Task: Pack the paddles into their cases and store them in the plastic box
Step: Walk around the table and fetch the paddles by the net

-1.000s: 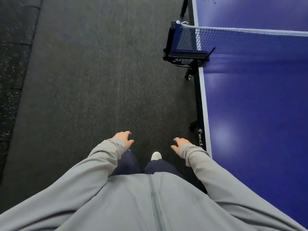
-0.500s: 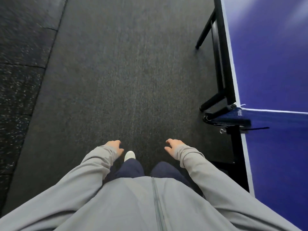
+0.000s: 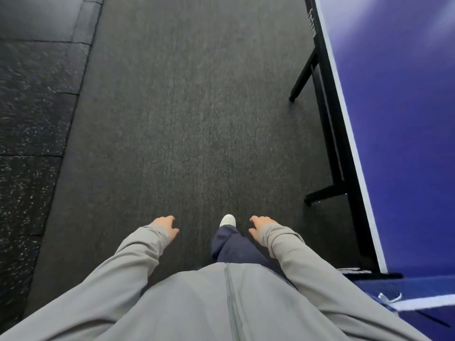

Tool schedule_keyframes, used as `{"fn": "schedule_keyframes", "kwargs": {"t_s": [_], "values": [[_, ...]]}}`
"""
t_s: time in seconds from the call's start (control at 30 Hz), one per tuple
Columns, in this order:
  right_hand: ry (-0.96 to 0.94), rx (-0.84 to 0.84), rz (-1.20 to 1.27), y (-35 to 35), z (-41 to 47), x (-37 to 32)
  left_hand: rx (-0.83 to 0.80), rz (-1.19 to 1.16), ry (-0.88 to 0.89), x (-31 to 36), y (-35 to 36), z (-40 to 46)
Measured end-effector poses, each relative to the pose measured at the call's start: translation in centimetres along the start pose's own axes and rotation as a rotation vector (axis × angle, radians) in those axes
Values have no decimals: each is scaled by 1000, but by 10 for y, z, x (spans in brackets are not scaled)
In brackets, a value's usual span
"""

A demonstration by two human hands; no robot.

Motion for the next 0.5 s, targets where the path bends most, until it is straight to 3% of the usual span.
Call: {"fn": "schedule_keyframes", "kwargs": {"t_s": [0.3,0.5], "values": [[23,122,39,-173,68,23,102,-11,141,135,-170,64],[58,155,90,-279,136,27,85,-26,216,201,-272,135]]}}
Point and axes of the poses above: each hand's wrist, its own z-axis towards the middle knuckle, its own y-axis out of the palm, x = y × z, the point moved 2 cm from there along z, towards the middle knuckle, and after that the axes turned 11 degrees about -y, right-handed, at the moved point
